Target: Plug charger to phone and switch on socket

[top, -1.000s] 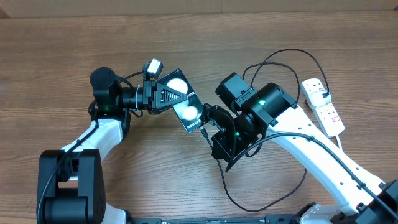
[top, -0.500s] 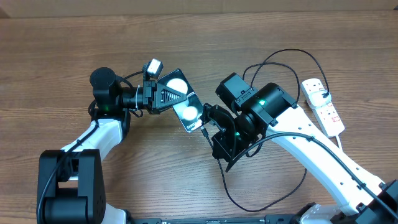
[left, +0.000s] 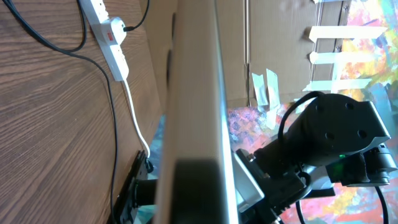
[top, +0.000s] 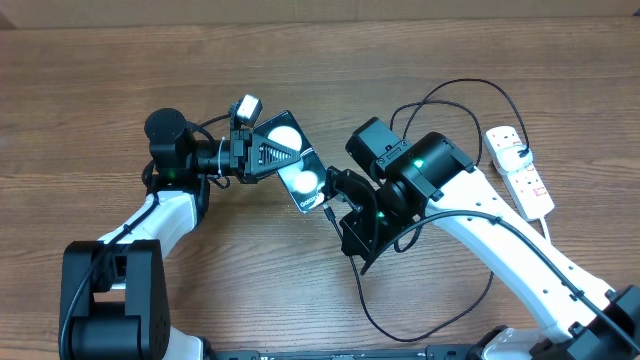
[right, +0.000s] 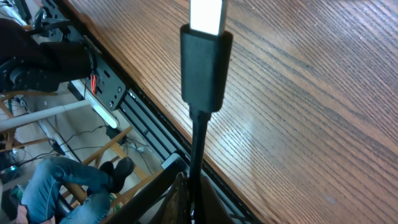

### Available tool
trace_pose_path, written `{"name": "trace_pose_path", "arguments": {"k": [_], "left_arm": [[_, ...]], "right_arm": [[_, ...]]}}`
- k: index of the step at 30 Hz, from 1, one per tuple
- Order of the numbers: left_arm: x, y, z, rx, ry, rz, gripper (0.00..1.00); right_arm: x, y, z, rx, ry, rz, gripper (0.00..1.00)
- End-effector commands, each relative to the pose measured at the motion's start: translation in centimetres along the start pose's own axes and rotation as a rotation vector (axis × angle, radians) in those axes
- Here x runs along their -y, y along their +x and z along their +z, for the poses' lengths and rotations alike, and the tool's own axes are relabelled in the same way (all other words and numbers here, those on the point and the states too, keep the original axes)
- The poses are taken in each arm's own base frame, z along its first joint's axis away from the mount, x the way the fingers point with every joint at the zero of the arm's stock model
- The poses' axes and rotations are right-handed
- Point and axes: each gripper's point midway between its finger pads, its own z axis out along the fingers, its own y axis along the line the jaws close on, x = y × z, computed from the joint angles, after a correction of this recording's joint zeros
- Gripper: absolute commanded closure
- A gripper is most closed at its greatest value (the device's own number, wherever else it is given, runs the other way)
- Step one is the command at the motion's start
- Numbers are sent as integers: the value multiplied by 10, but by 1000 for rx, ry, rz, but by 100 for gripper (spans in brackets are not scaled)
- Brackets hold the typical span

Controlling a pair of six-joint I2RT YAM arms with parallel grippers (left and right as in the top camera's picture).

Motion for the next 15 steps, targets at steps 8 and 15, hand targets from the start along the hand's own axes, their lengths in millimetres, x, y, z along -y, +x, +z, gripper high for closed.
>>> {"name": "trace_pose_path", "arguments": {"k": [8, 15], "left_arm": [[7, -2, 1, -23, 4, 29, 96], [7, -2, 1, -23, 5, 96, 96]], "right_arm": [[-2, 1, 5, -13, 18, -13, 96], [-2, 3, 5, -20, 18, -10, 96]]}}
